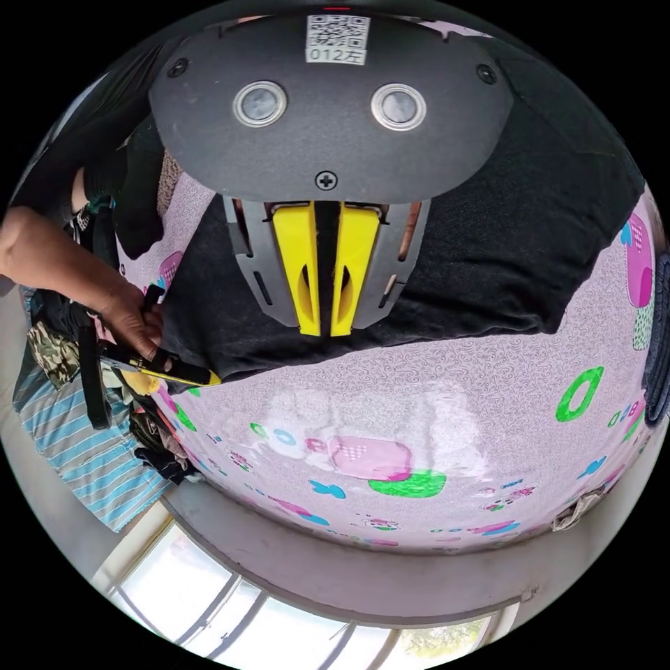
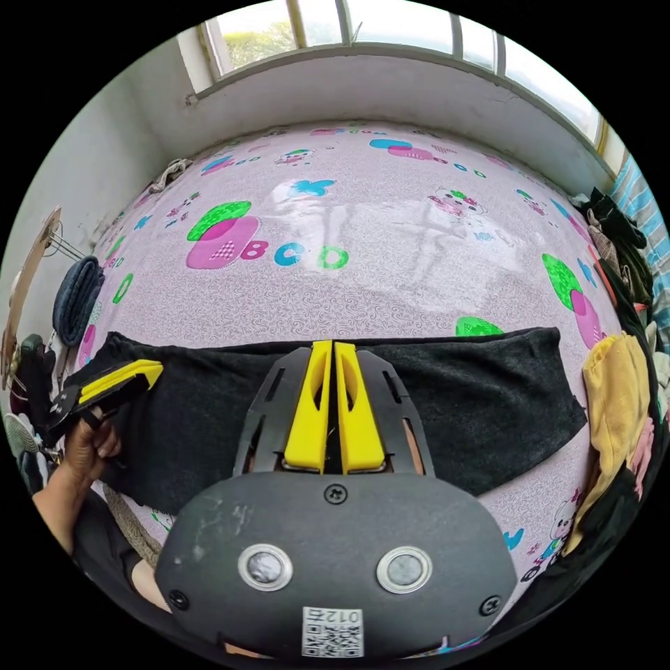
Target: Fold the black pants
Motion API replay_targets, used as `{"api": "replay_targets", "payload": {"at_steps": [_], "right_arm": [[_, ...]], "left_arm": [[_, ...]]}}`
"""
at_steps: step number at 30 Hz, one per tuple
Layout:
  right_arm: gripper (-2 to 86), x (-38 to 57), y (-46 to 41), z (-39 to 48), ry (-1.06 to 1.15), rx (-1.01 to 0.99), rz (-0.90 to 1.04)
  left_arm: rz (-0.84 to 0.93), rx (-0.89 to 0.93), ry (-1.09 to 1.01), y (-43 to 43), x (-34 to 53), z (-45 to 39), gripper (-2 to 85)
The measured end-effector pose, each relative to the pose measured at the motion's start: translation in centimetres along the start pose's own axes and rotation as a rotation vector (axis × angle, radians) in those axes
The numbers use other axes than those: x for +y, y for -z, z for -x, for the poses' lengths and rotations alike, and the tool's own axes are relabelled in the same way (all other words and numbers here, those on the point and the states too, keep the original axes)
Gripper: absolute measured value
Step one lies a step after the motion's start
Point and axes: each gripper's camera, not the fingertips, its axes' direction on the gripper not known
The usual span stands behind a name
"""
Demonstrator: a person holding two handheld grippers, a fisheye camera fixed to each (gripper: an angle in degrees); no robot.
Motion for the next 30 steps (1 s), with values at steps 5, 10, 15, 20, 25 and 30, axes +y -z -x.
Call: {"api": "replay_targets", "payload": {"at_steps": [5,10,15,20,25,30], "right_arm": [[-0.9,1.4,-2.0,6.9,0.086,0.049,-0.051],[-0.8,0.7,-1.4,10.4,-0.060,-0.026,-0.074],[-0.9,0.6,-3.2,15.4,-0.118,0.198,-0.029],[-0.9,0.5,-4.2,22.3,-0.119,0.209,-0.088],[-0.9,-0.4,-3.2,27.5,-0.173,0.100,-0.083],[-0.9,-1.6,0.8,30.3,-0.320,0.064,-0.121]], "left_arm": [[0.002,-0.066,-0.031,0.1,-0.3,-1.8,0.6],[0.037,-0.144,-0.073,1.1,-0.9,-3.4,0.6],[0.046,-0.108,-0.078,1.1,-1.3,-4.5,0.4],[0.018,-0.085,-0.078,0.7,-1.2,-4.3,0.1],[0.023,-0.041,-0.056,0.8,-1.7,-4.3,0.1],[0.000,-0.019,-0.069,2.1,-2.6,-5.8,0.6]]}}
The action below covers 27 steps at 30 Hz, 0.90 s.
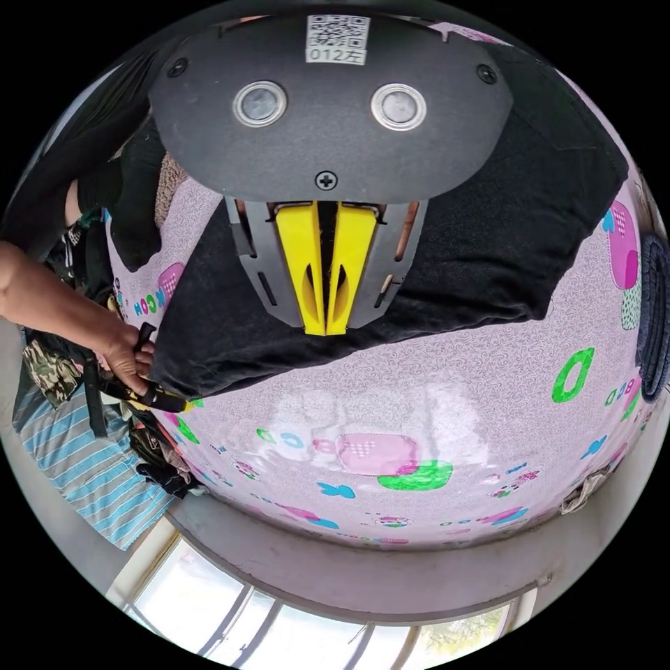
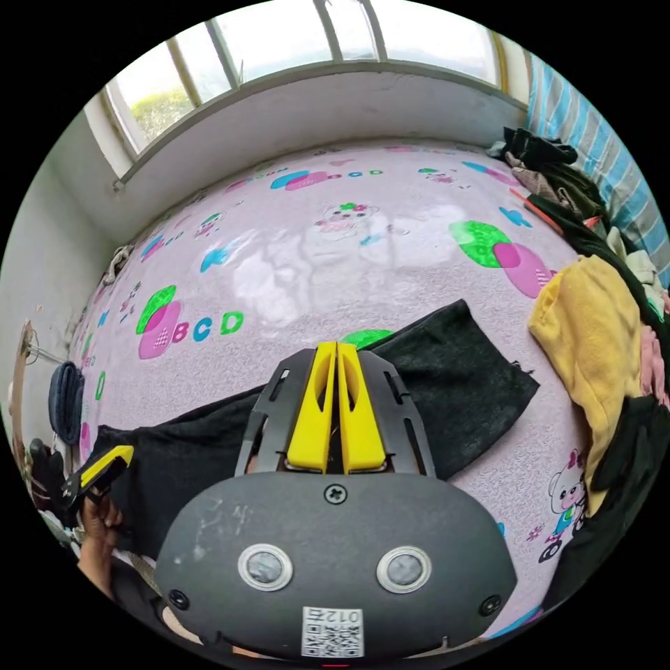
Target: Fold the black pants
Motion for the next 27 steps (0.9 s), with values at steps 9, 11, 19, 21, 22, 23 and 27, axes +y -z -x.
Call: {"api": "replay_targets", "payload": {"at_steps": [9,11,19,21,22,23,27], "right_arm": [[-1.0,0.0,2.5,10.7,0.028,0.095,0.057],[-1.0,-1.1,3.5,13.9,0.026,0.080,0.090],[-0.9,-9.5,12.9,19.8,-0.023,-0.145,0.451],[-0.8,-11.5,17.3,21.0,0.008,-0.165,0.486],[-0.7,-12.2,20.2,21.8,0.046,-0.164,0.488],[-0.4,-12.4,23.0,22.5,0.074,-0.142,0.473],[3.2,-10.1,28.1,22.4,0.014,-0.164,0.416]], "left_arm": [[0.052,-0.011,-0.094,-1.4,-1.1,-1.9,0.1],[0.049,0.016,-0.078,-1.4,-1.3,-1.6,0.0],[0.043,-0.001,-0.103,-1.3,-2.4,-2.5,0.3],[0.041,-0.021,-0.116,-1.2,-2.7,-2.9,0.4],[0.040,-0.024,-0.119,-1.1,-2.8,-3.0,0.5],[0.040,-0.029,-0.123,-1.0,-3.0,-3.1,0.5],[0.061,0.043,-0.100,-0.4,-3.7,-2.8,0.9]]}}
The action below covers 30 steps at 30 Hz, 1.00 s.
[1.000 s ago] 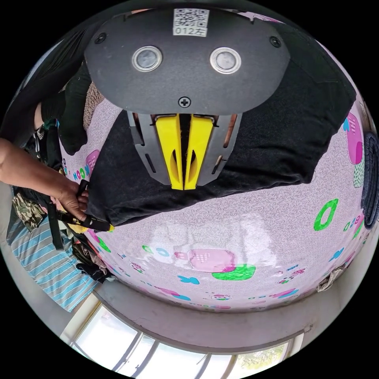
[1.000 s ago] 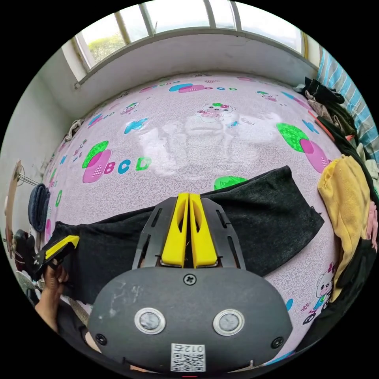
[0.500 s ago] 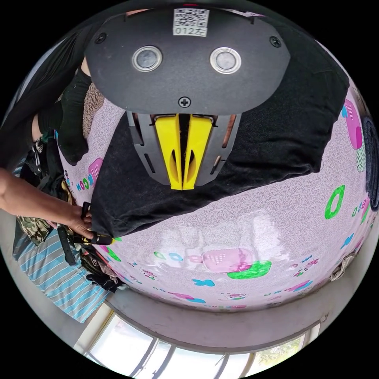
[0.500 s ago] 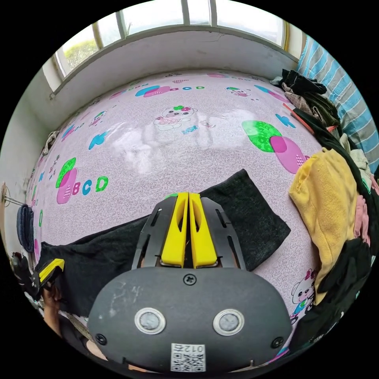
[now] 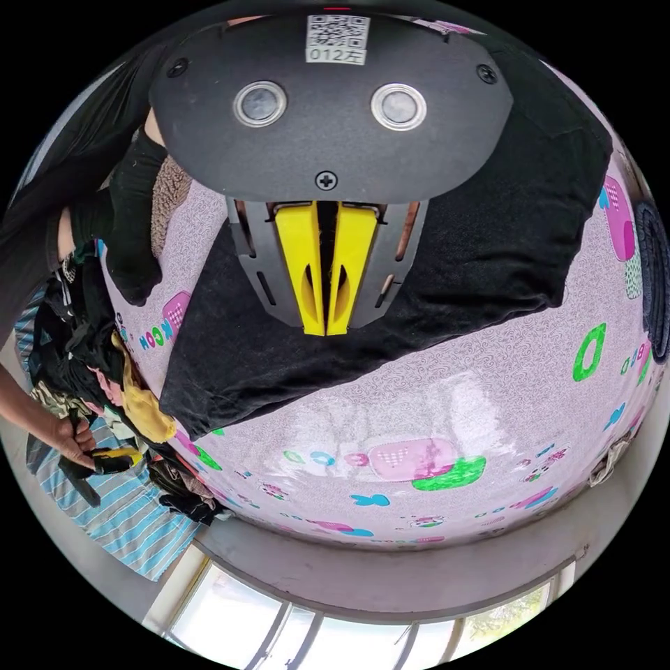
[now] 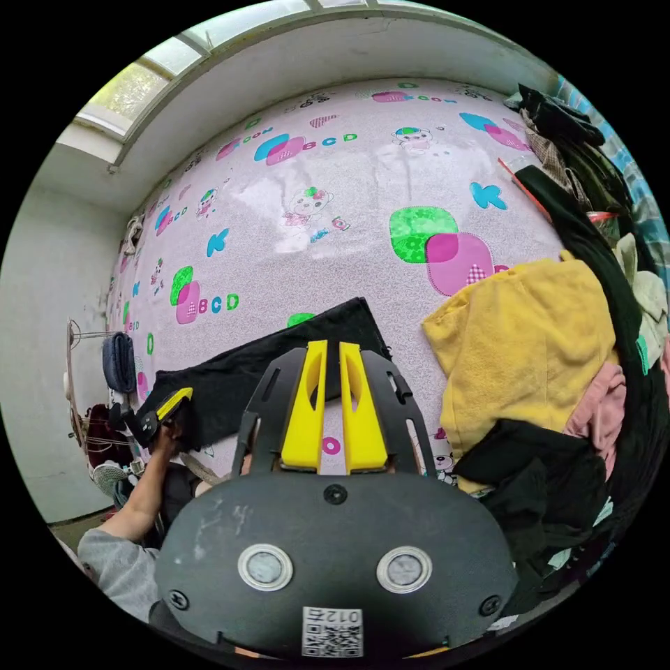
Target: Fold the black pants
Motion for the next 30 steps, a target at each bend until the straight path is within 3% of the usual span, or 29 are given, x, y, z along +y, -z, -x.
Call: {"api": "replay_targets", "payload": {"at_steps": [5,10,18,24,30], "right_arm": [[6.8,7.0,-2.3,-4.0,-0.317,-0.330,-0.075],[8.8,9.4,-2.6,-3.2,-0.472,-0.502,-0.178],[9.2,9.0,-2.1,1.7,-0.499,-0.586,-0.204],[8.0,10.0,-2.1,3.8,-0.516,-0.680,-0.231],[7.9,11.9,-3.0,5.4,-0.518,-0.751,-0.255]], "left_arm": [[0.017,0.094,-0.063,0.6,-2.7,-0.5,2.4],[0.027,0.211,-0.149,-0.7,-10.5,-2.3,5.6],[0.259,0.452,-0.345,-10.8,-26.8,-10.5,11.0],[0.430,0.487,-0.549,-16.9,-33.0,-16.0,13.1],[0.524,0.616,-0.623,-20.4,-36.0,-17.4,11.2]]}}
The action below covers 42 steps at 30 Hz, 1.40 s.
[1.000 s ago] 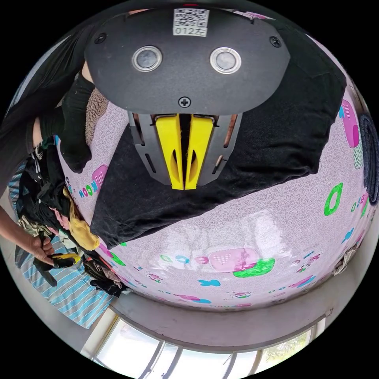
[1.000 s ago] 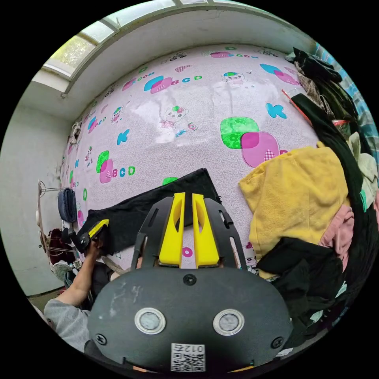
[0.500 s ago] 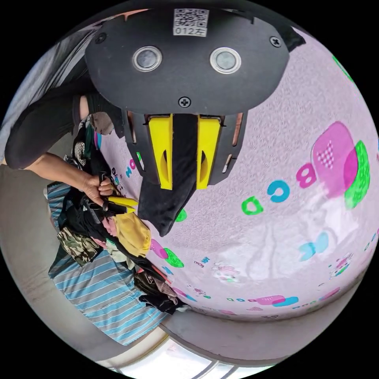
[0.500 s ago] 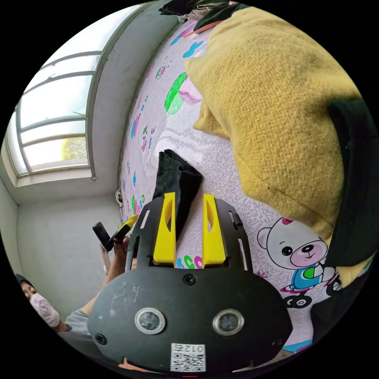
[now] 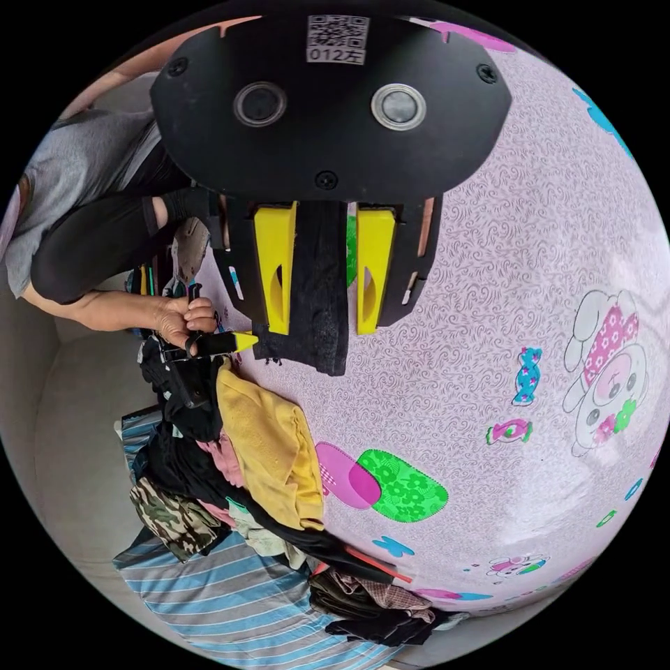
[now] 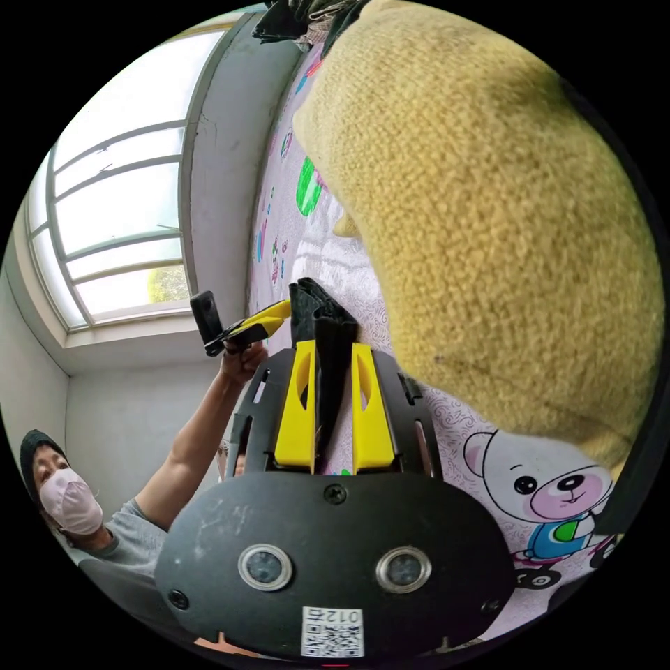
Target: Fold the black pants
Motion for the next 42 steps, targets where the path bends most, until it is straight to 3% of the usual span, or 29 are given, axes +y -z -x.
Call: {"api": "replay_targets", "payload": {"at_steps": [12,17,21,26,33,42], "right_arm": [[1.2,4.8,-3.2,-3.7,0.058,-0.046,0.003],[0.0,6.0,-3.1,-3.9,0.176,-0.076,-0.046],[-0.2,5.8,-0.7,-3.5,0.289,-0.112,-0.179],[-0.3,8.9,2.5,-1.3,0.563,-0.134,-0.310],[-0.3,17.5,0.4,-1.4,0.829,-0.274,-0.175],[-0.1,27.6,-7.6,-3.5,1.076,-0.451,0.300]], "left_arm": [[0.025,0.127,-0.004,-1.0,1.1,2.3,2.4],[0.007,-0.026,-0.103,1.9,1.3,-0.8,1.1],[-0.114,-0.124,-0.185,7.8,-0.3,-5.0,0.8],[-0.195,-0.274,-0.337,14.4,0.3,-12.4,0.6],[-0.243,-0.394,-0.407,22.0,14.4,-19.7,0.5],[-0.383,-0.531,-0.186,26.2,41.1,-26.9,0.4]]}}
